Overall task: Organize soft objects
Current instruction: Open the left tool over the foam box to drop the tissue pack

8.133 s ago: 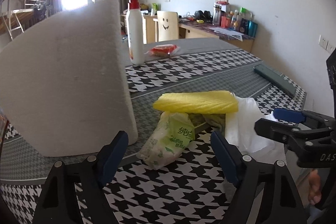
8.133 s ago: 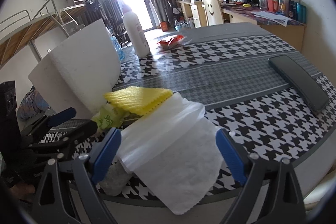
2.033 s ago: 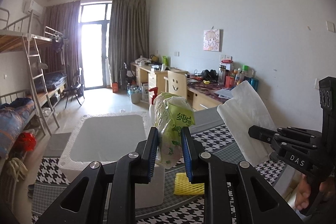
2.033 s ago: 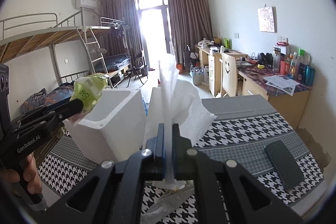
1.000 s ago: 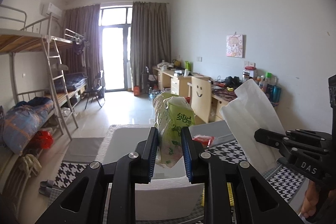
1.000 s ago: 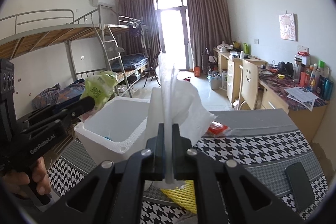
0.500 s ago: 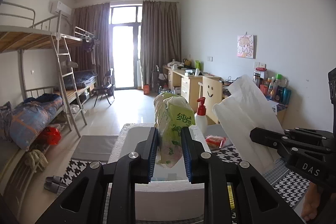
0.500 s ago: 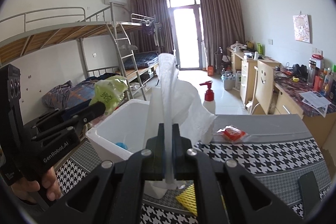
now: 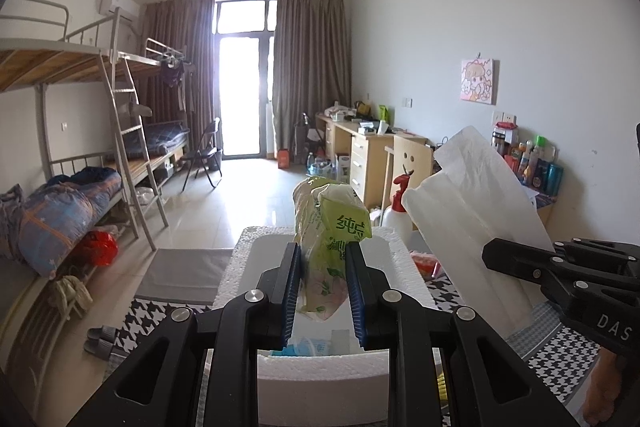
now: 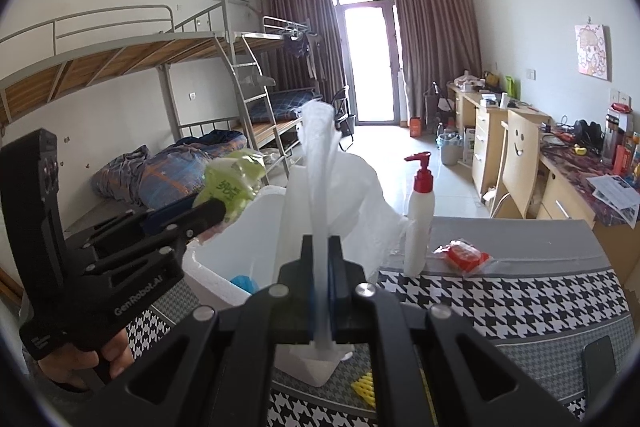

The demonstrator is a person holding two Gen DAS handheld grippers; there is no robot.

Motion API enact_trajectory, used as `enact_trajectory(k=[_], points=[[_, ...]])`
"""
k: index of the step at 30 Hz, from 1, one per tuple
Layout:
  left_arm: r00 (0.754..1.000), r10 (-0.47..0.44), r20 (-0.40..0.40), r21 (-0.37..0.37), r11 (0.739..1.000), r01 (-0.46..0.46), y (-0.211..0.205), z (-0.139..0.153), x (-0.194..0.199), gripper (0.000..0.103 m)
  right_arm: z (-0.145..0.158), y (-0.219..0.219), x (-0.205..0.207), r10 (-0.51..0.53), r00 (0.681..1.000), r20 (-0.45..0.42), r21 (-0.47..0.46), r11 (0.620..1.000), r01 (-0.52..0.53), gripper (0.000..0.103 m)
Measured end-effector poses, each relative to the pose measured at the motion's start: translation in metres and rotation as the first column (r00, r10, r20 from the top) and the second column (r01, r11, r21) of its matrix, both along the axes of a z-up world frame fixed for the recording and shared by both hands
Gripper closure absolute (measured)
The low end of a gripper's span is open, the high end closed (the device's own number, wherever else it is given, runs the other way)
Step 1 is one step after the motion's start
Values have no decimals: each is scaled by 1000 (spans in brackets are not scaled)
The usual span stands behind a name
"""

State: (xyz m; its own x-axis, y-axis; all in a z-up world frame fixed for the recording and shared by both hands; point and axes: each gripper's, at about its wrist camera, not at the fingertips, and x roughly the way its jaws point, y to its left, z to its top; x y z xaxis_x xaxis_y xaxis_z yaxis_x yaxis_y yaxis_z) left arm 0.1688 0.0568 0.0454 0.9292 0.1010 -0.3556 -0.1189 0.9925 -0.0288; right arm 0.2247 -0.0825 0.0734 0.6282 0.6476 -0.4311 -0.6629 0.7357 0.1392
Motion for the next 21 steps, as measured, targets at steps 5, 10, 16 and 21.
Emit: enact_trajectory(k=[5,10,16,21], points=[[1000,-10,-17,2,1000,10,1,-5,6,79,-1,6,2,-1,1000,2,-12,1000,1,96],[999,-13,-43,-9,1000,13,6,-12,16,79,-2,7,4,-14,1000,-3,-17,1000,14,96],[997,-9,-71,-18,1000,8,11,-18,20,36,-4,8,9,-31,999,-12,-29,999,30,96],[999,29,-39,-11,999,-30,17,-12,9,15,-4,9,13,-43,999,-19,-36,998,42,96]])
